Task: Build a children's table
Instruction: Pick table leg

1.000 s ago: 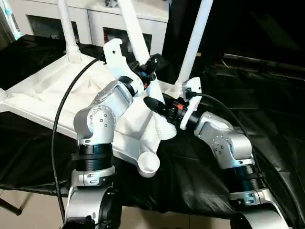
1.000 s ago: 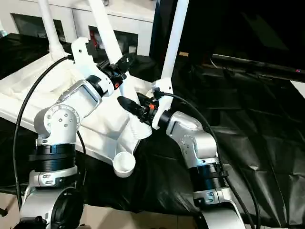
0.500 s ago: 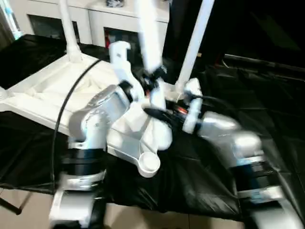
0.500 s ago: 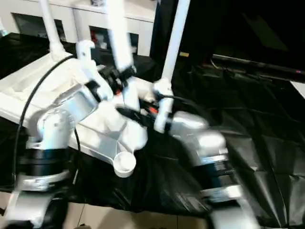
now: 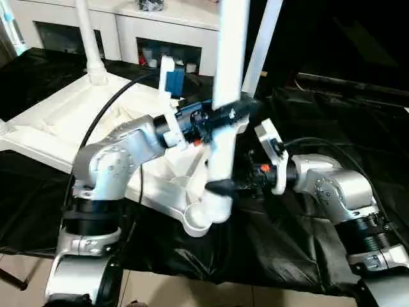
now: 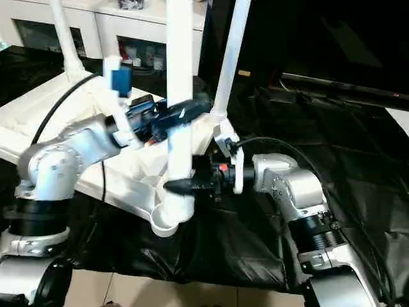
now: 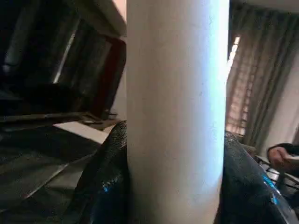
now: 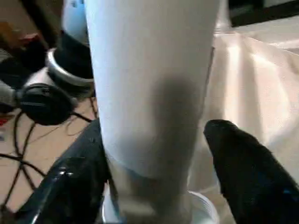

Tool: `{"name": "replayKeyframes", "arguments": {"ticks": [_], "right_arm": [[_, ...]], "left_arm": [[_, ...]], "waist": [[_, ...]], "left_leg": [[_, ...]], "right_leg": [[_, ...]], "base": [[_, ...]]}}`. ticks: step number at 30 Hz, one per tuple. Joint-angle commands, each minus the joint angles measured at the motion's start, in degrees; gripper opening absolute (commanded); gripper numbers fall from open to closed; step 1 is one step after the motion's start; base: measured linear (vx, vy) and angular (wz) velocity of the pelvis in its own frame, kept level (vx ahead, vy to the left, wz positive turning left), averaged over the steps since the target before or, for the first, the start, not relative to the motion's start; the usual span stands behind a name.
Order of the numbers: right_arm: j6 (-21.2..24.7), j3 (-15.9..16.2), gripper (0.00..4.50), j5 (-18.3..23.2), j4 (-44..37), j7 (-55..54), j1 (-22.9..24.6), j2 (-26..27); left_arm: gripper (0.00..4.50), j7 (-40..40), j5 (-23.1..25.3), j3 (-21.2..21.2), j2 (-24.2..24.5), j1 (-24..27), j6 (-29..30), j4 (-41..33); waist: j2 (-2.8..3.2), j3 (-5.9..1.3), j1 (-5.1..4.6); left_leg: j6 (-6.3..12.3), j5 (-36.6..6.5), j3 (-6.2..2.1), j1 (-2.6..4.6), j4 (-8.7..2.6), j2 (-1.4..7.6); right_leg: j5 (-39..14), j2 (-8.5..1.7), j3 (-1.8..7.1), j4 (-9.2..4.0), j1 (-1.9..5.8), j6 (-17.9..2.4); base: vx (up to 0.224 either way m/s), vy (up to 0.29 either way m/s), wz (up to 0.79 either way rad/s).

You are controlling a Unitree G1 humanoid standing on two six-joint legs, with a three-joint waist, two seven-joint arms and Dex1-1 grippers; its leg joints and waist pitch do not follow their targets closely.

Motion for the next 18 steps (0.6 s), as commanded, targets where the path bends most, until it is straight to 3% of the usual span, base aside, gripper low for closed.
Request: {"name": "replayKeyframes", "arguments": {"ticks": [1,2,3,5,7,8,10,11,12,15,17,18], "right_arm": [[1.14,0.29,3.05,0.85,-1.46,0.56,-0.2,-0.59],[1.46,0.38,3.0,1.06,-1.8,0.6,-0.14,-0.51],[1.53,0.41,2.95,1.12,-1.96,0.59,-0.07,-0.5],[1.83,0.28,2.72,1.42,-2.6,0.26,0.38,-0.32],[1.92,0.17,2.55,1.51,-2.78,0.13,0.57,-0.22],[2.19,-0.35,2.55,1.81,-3.13,-0.49,1.06,0.2],[2.38,-0.62,2.29,2.16,-3.42,-0.97,1.39,0.5],[2.48,-0.7,2.16,2.36,-3.52,-1.25,1.52,0.68],[2.49,-0.77,2.14,2.56,-3.7,-2.04,1.77,1.28],[2.26,-1.01,1.96,2.44,-3.75,-3.49,1.87,2.22],[1.57,-1.4,1.93,1.38,-3.81,-6.33,1.79,3.44],[1.14,-1.8,1.93,-0.32,-3.06,-10.73,1.22,4.93]], "left_arm": [[1.82,-1.16,-1.32,-1.02,-0.45,0.17,0.38,-1.21],[1.82,-1.74,-1.67,-1.08,-0.2,0.18,0.43,-1.09],[1.82,-1.96,-1.74,-1.16,-0.12,0.21,0.43,-1.07],[1.82,-2.4,-1.66,-1.48,-0.04,0.23,0.26,-0.7],[1.82,-2.61,-1.64,-1.63,0.02,0.22,0.16,-0.5],[1.82,-1.88,-1.25,-1.76,-0.19,0.19,0.09,-0.19],[1.82,-0.91,-0.96,-1.57,-0.45,0.23,-0.04,-0.13],[2.38,0.72,-0.84,-0.94,-0.95,0.09,0.04,0.17],[2.52,2.55,-1.64,0.51,-1.67,-0.08,0.34,0.48],[2.72,4.02,-2.01,1.47,-1.97,0.09,0.52,0.27],[2.96,6.22,0.79,0.7,-1.75,0.73,-1.24,-0.46],[2.96,9.34,4.48,-0.38,-1.74,1.08,-2.92,-0.55]], "waist": [[0.77,-4.43,0.1],[1.32,-4.45,0.15],[1.0,-4.48,0.08],[1.31,-4.51,0.06],[1.19,-4.55,0.11],[0.72,-4.56,0.09],[0.83,-4.56,0.23],[0.71,-4.55,0.24],[0.47,-4.52,0.25],[0.73,-4.53,0.39],[0.87,-4.53,0.32],[1.05,-4.56,0.27]], "left_leg": [[0.89,-6.45,0.99,-0.24,-3.59,-0.14],[0.72,-6.67,0.93,-0.14,-3.61,-0.15],[0.66,-6.9,0.96,-0.21,-3.58,-0.18],[0.29,-6.99,0.84,-0.17,-3.68,-0.11],[0.19,-7.15,0.87,-0.08,-3.66,-0.15],[0.26,-6.97,0.88,-0.19,-3.64,-0.16],[0.29,-6.8,0.86,-0.21,-3.64,-0.13],[0.19,-6.78,0.86,-0.26,-3.62,-0.11],[0.14,-6.76,0.88,-0.27,-3.63,-0.08],[0.0,-6.63,0.85,-0.33,-3.63,-0.16],[-0.36,-6.45,0.75,-0.31,-3.73,-0.11],[-0.48,-6.4,0.71,-0.31,-3.73,-0.14]], "right_leg": [[-12.43,-2.28,2.44,-3.58,4.7,-9.66],[-12.63,-2.29,2.45,-3.56,4.66,-9.59],[-13.03,-2.25,2.42,-3.68,4.72,-9.27],[-12.85,-2.18,2.42,-3.65,4.72,-8.95],[-12.47,-2.16,2.38,-3.61,4.69,-9.22],[-12.38,-2.15,2.37,-3.58,4.75,-9.16],[-12.79,-2.25,2.38,-3.56,4.73,-9.07],[-12.71,-2.26,2.37,-3.52,4.72,-9.07],[-12.8,-2.28,2.37,-3.54,4.71,-9.09],[-13.95,-2.34,2.34,-3.7,4.75,-8.44],[-13.6,-2.3,2.34,-3.62,4.65,-8.03],[-13.39,-2.25,2.32,-3.56,4.68,-7.95]], "base": [[0.0,0.0,0.0],[0.0,0.0,0.0],[0.0,0.0,0.0],[0.0,0.0,0.0],[0.0,0.0,0.0],[0.0,0.0,0.0],[0.0,0.0,0.0],[0.0,0.0,0.0],[0.0,0.0,0.0],[0.0,0.0,0.0],[0.0,0.0,0.0],[0.0,0.0,0.0]]}}
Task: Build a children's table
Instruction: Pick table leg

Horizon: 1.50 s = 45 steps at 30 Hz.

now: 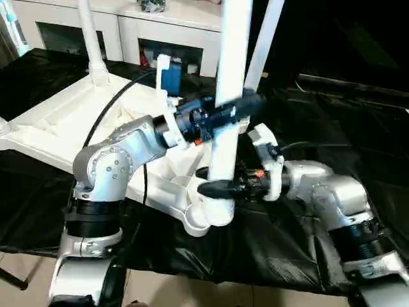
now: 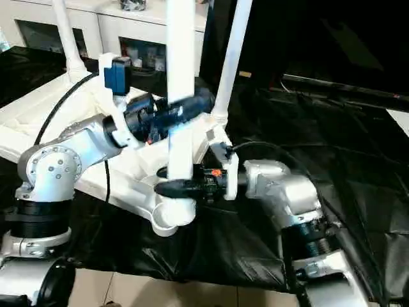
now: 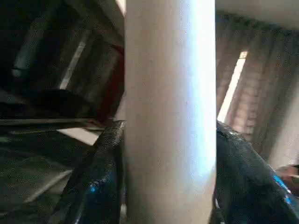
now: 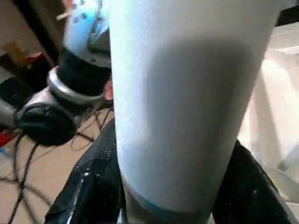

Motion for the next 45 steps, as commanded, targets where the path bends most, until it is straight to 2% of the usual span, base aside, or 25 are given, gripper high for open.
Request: {"name": "replayKeyframes", "arguments": {"ticks": [1,3,4,6,7,11,13,16,17,19,20,23,24,25,27,28,29,34,36,37,40,42,43,45], "right_arm": [[-1.59,-1.83,1.93,-3.46,0.26,-8.48,-1.53,2.33],[-1.95,-2.54,1.93,-4.64,1.28,-13.0,-2.24,4.04],[-1.89,-3.01,1.93,-5.2,1.8,-15.77,-2.67,5.14],[-2.23,-3.59,1.92,-6.02,1.66,-20.1,-2.93,7.16],[-2.4,-3.65,1.92,-6.18,1.45,-21.22,-2.96,7.74],[-3.68,-3.49,1.91,-7.32,0.38,-24.8,-2.59,9.94],[-3.28,-3.95,1.91,-7.51,-0.1,-26.79,-2.3,11.26],[-3.3,-3.93,1.91,-7.67,-0.4,-27.76,-2.13,11.73],[-3.2,-3.92,1.91,-7.69,-0.6,-28.22,-2.01,11.9],[-2.92,-3.88,1.91,-7.67,-1.12,-28.8,-1.79,12.13],[-2.89,-3.87,1.91,-7.68,-1.2,-28.91,-1.76,12.16],[-2.69,-3.83,1.91,-7.71,-1.66,-29.62,-1.59,12.33],[-2.82,-3.86,1.91,-7.85,-1.85,-29.93,-1.47,12.25],[-2.82,-3.86,1.91,-7.85,-1.85,-29.93,-1.47,12.25],[-2.75,-4.69,2.47,-7.38,-1.2,-29.69,-1.65,12.27],[-2.75,-4.69,2.61,-7.38,-1.2,-29.69,-1.65,12.27],[-1.75,-4.89,2.61,-5.8,-0.54,-26.49,-2.15,11.31],[-1.07,-4.47,3.07,-5.1,-0.44,-24.19,-2.35,10.16],[-0.9,-3.82,3.22,-4.93,-0.18,-21.25,-2.55,8.26],[-0.47,-2.98,3.44,-4.29,-0.01,-16.4,-2.82,5.31],[0.76,-1.69,3.57,-3.12,0.39,-8.08,-3.5,0.11],[0.96,-1.45,3.79,-3.1,0.56,-6.9,-3.7,-0.67],[0.7,-1.11,3.79,-3.42,0.71,-5.84,-3.87,-1.56],[0.27,-0.81,4.0,-3.99,1.06,-5.36,-4.07,-2.18]], "left_arm": [[3.0,6.78,5.93,-1.86,-0.98,0.49,-1.93,-0.07],[3.05,10.65,7.73,-1.73,-1.84,0.35,-1.87,0.55],[3.06,13.41,8.99,-1.68,-2.51,0.22,-1.76,0.88],[3.06,20.08,12.64,-2.12,-4.2,-0.27,-2.68,1.51],[3.06,22.31,13.78,-2.18,-4.87,-0.42,-3.03,1.66],[3.06,30.83,18.6,-2.14,-7.19,-1.14,-5.3,2.94],[2.77,36.25,20.26,-0.03,-9.68,-1.62,-7.45,4.16],[2.67,38.6,20.97,0.99,-10.74,-1.98,-8.61,4.73],[2.43,39.05,21.12,1.12,-10.97,-1.98,-8.85,4.69],[2.32,38.82,20.98,1.03,-11.07,-1.91,-9.01,4.54],[2.28,38.82,21.01,0.99,-11.09,-1.9,-9.05,4.52],[2.17,38.81,21.14,0.7,-11.21,-1.82,-9.32,4.46],[1.97,37.99,21.01,0.24,-11.2,-1.66,-9.56,4.5],[1.97,37.99,21.01,0.24,-11.2,-1.66,-9.56,4.5],[1.87,35.68,20.34,-0.64,-11.19,-0.88,-10.32,3.81],[1.83,35.68,20.34,-0.64,-11.19,-0.88,-10.32,3.81],[1.83,32.04,19.13,-1.39,-10.32,0.0,-10.81,2.59],[1.82,30.35,18.52,-1.79,-9.58,0.28,-10.93,2.24],[1.82,27.54,17.16,-2.09,-8.51,0.49,-10.28,1.65],[1.82,24.07,15.47,-2.34,-7.17,0.69,-9.44,1.07],[1.82,17.13,11.77,-2.64,-5.07,0.93,-7.69,-0.11],[1.81,15.79,10.76,-2.56,-4.85,0.92,-7.02,-0.35],[1.81,14.41,9.59,-2.58,-4.7,0.88,-6.29,-0.84],[1.81,13.09,8.38,-2.72,-4.49,0.82,-5.36,-1.47]], "waist": [[1.22,-4.47,0.09],[1.08,-4.46,0.0],[1.26,-4.46,-0.06],[1.19,-4.4,-0.08],[1.4,-4.49,0.09],[1.06,-4.62,0.04],[0.94,-4.6,-0.03],[1.12,-4.62,0.01],[1.07,-4.61,-0.06],[1.54,-4.63,-0.14],[1.31,-4.61,-0.2],[1.39,-4.62,-0.2],[1.79,-4.59,-0.11],[1.64,-4.61,-0.18],[1.23,-4.61,-0.03],[1.29,-4.6,0.0],[1.33,-4.61,0.05],[1.46,-4.56,0.03],[1.35,-4.61,0.09],[1.56,-4.61,0.04],[1.34,-4.58,-0.02],[1.38,-4.58,0.03],[0.89,-4.53,-0.05],[0.99,-4.52,0.0]], "left_leg": [[-0.78,-6.48,0.72,-0.33,-3.84,-0.15],[-1.44,-7.14,0.75,-0.19,-3.88,-0.19],[-1.86,-7.57,0.73,-0.17,-3.92,-0.2],[-1.97,-8.41,0.73,-0.16,-3.96,-0.28],[-2.03,-8.65,0.68,0.05,-3.97,-0.15],[-1.54,-7.61,0.6,-0.25,-3.99,-0.19],[-1.39,-7.08,0.67,-0.5,-3.91,-0.33],[-0.91,-7.08,0.67,-0.43,-3.84,-0.42],[-0.91,-7.14,0.65,-0.48,-3.9,-0.38],[-0.99,-7.55,0.6,-0.39,-3.89,-0.39],[-0.9,-7.88,0.65,-0.37,-3.88,-0.41],[-0.87,-8.13,0.61,-0.31,-3.9,-0.36],[-0.92,-8.19,0.57,-0.3,-3.95,-0.38],[-0.92,-8.21,0.61,-0.3,-3.92,-0.37],[-0.85,-8.07,0.61,-0.34,-3.95,-0.36],[-0.82,-8.04,0.61,-0.38,-3.96,-0.39],[-0.63,-8.25,0.59,-0.35,-3.94,-0.41],[-0.4,-8.14,0.63,-0.33,-3.98,-0.28],[-0.31,-8.23,0.65,-0.31,-3.94,-0.32],[-0.28,-8.37,0.67,-0.15,-3.89,-0.3],[0.51,-8.04,0.78,-0.31,-3.81,-0.26],[0.6,-8.02,0.78,-0.32,-3.72,-0.27],[0.69,-8.22,0.86,-0.41,-3.69,-0.26],[0.54,-7.93,0.79,-0.41,-3.68,-0.25]], "right_leg": [[-13.43,-2.21,2.35,-3.7,4.55,-7.59],[-14.91,-2.24,2.32,-3.88,4.47,-6.82],[-15.57,-2.19,2.36,-3.9,4.43,-6.49],[-16.86,-2.17,2.27,-4.21,4.4,-5.84],[-16.33,-2.17,2.32,-4.16,4.25,-5.71],[-13.24,-2.01,2.29,-3.92,4.47,-5.48],[-12.8,-2.03,2.37,-3.89,4.58,-5.42],[-13.2,-2.06,2.33,-4.03,4.5,-4.85],[-13.24,-2.03,2.33,-4.03,4.52,-4.86],[-13.13,-2.02,2.3,-4.04,4.41,-4.96],[-13.21,-1.98,2.28,-4.13,4.38,-5.03],[-12.92,-1.96,2.28,-4.1,4.35,-5.28],[-12.74,-2.0,2.28,-4.07,4.38,-5.37],[-12.56,-1.98,2.31,-4.16,4.36,-5.37],[-12.12,-2.0,2.27,-4.04,4.42,-5.71],[-12.28,-2.03,2.28,-4.02,4.44,-5.73],[-12.49,-2.09,2.23,-4.12,4.52,-5.77],[-11.38,-2.09,2.34,-3.9,4.46,-6.63],[-11.85,-2.12,2.31,-3.94,4.57,-6.72],[-11.71,-2.04,2.3,-3.97,4.52,-6.89],[-10.55,-1.96,2.37,-3.85,4.64,-7.87],[-10.65,-2.07,2.36,-3.73,4.67,-8.51],[-11.61,-2.1,2.34,-3.9,4.66,-8.44],[-12.86,-2.2,2.32,-3.81,4.61,-8.35]], "base": [[0.0,0.0,0.0],[0.0,0.0,0.0],[0.0,0.0,0.0],[0.0,0.0,0.0],[0.0,0.0,0.0],[0.0,0.0,0.0],[0.0,0.0,0.0],[0.0,0.0,0.0],[0.0,0.0,0.0],[0.0,0.0,0.0],[0.0,0.0,0.0],[0.0,0.0,0.0],[0.0,0.0,0.0],[0.0,0.0,0.0],[0.0,0.0,0.0],[0.0,0.0,0.0],[0.0,0.0,0.0],[0.0,0.0,0.0],[0.0,0.0,0.0],[0.0,0.0,0.0],[0.0,0.0,0.0],[0.0,0.0,0.0],[0.0,0.0,0.0],[0.0,0.0,0.0]]}}
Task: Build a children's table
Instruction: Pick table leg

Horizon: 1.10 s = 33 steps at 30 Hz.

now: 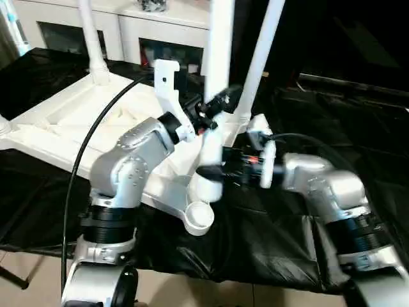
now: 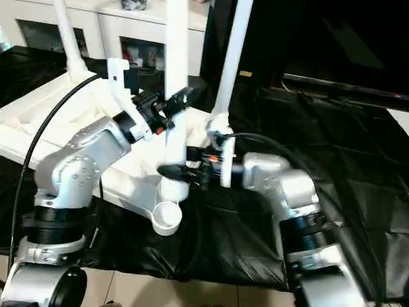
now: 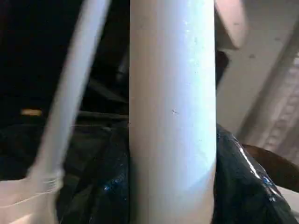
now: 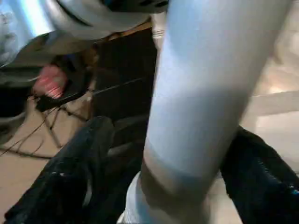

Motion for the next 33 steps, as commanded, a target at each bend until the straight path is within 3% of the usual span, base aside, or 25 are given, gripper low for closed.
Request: {"name": "replayKeyframes", "arguments": {"ticks": [1,9,19,21,24,27,33], "right_arm": [[-0.58,0.64,4.0,-0.58,-0.94,1.33,-1.45,-1.47],[0.77,1.51,4.0,-0.05,0.46,3.69,-1.73,-2.75],[2.83,1.43,4.0,0.71,2.88,5.3,-2.34,-3.12],[3.28,1.17,3.67,1.01,2.99,5.43,-2.29,-3.05],[3.57,0.98,3.67,1.23,3.09,5.65,-2.21,-3.03],[3.78,0.79,3.24,1.53,3.08,5.86,-2.15,-2.96],[4.6,0.54,2.81,2.27,2.82,6.73,-2.16,-2.89]], "left_arm": [[1.81,-2.49,-2.16,-1.32,0.03,-0.63,1.5,-2.52],[1.81,-4.46,-5.6,-1.16,-0.32,-0.66,2.88,-3.53],[1.81,-5.76,-6.08,-1.51,1.0,-0.09,3.51,-4.06],[1.81,-6.05,-6.33,-1.8,1.21,0.02,3.6,-4.23],[1.81,-6.41,-6.44,-2.1,1.34,0.13,3.72,-4.3],[1.81,-6.81,-6.51,-2.41,1.25,0.19,3.86,-4.32],[1.81,-7.16,-6.35,-2.87,1.03,0.04,3.83,-4.07]], "waist": [[0.87,-4.58,0.14],[0.87,-4.56,0.08],[0.74,-4.6,0.13],[0.77,-4.58,0.12],[0.84,-4.6,0.11],[0.91,-4.65,0.15],[1.01,-4.62,0.1]], "left_leg": [[0.54,-7.85,0.95,-0.15,-3.68,-0.17],[0.43,-8.3,0.94,-0.19,-3.64,-0.22],[0.51,-7.44,0.98,-0.19,-3.59,-0.19],[0.46,-7.54,1.0,-0.2,-3.59,-0.22],[0.44,-7.79,0.99,-0.16,-3.58,-0.21],[0.4,-7.35,0.97,-0.14,-3.58,-0.17],[0.36,-8.05,0.93,-0.15,-3.61,-0.18]], "right_leg": [[-13.15,-2.28,2.36,-3.69,4.61,-8.58],[-14.38,-2.11,2.31,-3.8,4.62,-8.0],[-13.33,-2.13,2.32,-3.62,4.67,-8.44],[-13.84,-2.13,2.33,-3.71,4.66,-8.2],[-14.04,-2.1,2.3,-3.76,4.63,-8.12],[-13.07,-2.08,2.32,-3.63,4.61,-8.42],[-13.65,-2.1,2.27,-3.73,4.69,-8.42]], "base": [[0.0,0.0,0.0],[0.0,0.0,0.0],[0.0,0.0,0.0],[0.0,0.0,0.0],[0.0,0.0,0.0],[0.0,0.0,0.0],[0.0,0.0,0.0]]}}
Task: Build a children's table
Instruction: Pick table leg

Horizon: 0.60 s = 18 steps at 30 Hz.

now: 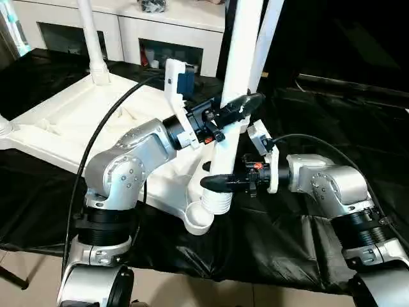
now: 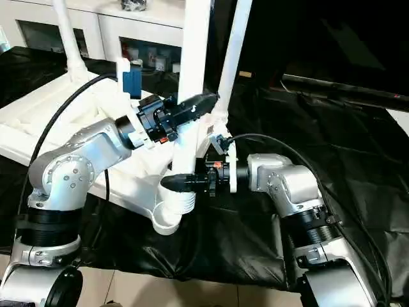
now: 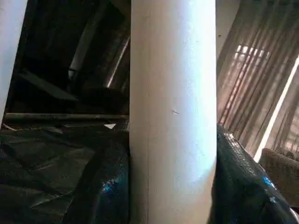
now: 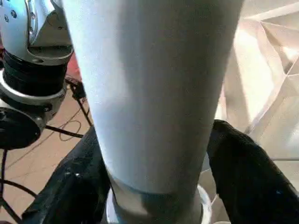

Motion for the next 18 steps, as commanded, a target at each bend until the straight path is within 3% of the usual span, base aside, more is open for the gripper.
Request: {"name": "replayKeyframes", "arguments": {"ticks": [1,8,13,15,18], "right_arm": [[0.63,-0.99,2.77,0.73,-0.18,0.15,-0.73,-0.83],[1.3,-0.59,2.1,0.89,-0.38,0.85,-0.29,-0.93],[1.39,-0.38,1.98,0.99,-0.14,0.85,-0.42,-0.76],[1.16,-0.54,1.97,0.89,-0.08,0.49,-0.34,-0.48],[0.98,-0.81,1.96,0.77,-0.12,0.12,-0.21,-0.23]], "left_arm": [[1.81,-1.08,-0.91,-1.13,-0.36,-0.35,0.33,-0.95],[1.81,-1.13,-1.01,-0.94,-0.39,-0.41,0.15,-0.78],[1.81,-1.1,-0.95,-1.02,-0.16,-0.35,0.1,-0.77],[2.37,0.37,-0.19,-0.87,-0.09,-0.52,0.72,0.01],[2.53,-0.06,-0.25,-0.95,0.23,-0.44,0.91,0.04]], "waist": [[1.02,-4.62,0.06],[0.85,-4.65,0.13],[0.86,-4.64,0.13],[1.03,-4.63,0.13],[0.98,-4.64,0.12]], "left_leg": [[0.32,-8.13,0.92,-0.15,-3.68,-0.19],[0.35,-7.46,0.92,-0.19,-3.64,-0.16],[0.24,-7.61,0.93,-0.21,-3.64,-0.2],[0.15,-7.69,0.9,-0.18,-3.66,-0.17],[0.12,-7.87,0.9,-0.19,-3.66,-0.22]], "right_leg": [[-13.71,-2.1,2.25,-3.78,4.69,-8.46],[-13.17,-2.14,2.28,-3.66,4.71,-8.61],[-13.61,-2.15,2.28,-3.71,4.72,-8.47],[-13.53,-2.12,2.27,-3.68,4.68,-8.44],[-13.83,-2.12,2.24,-3.74,4.68,-8.3]], "base": [[0.0,0.0,0.0],[0.0,0.0,0.0],[0.0,0.0,0.0],[0.0,0.0,0.0],[0.0,0.0,0.0]]}}
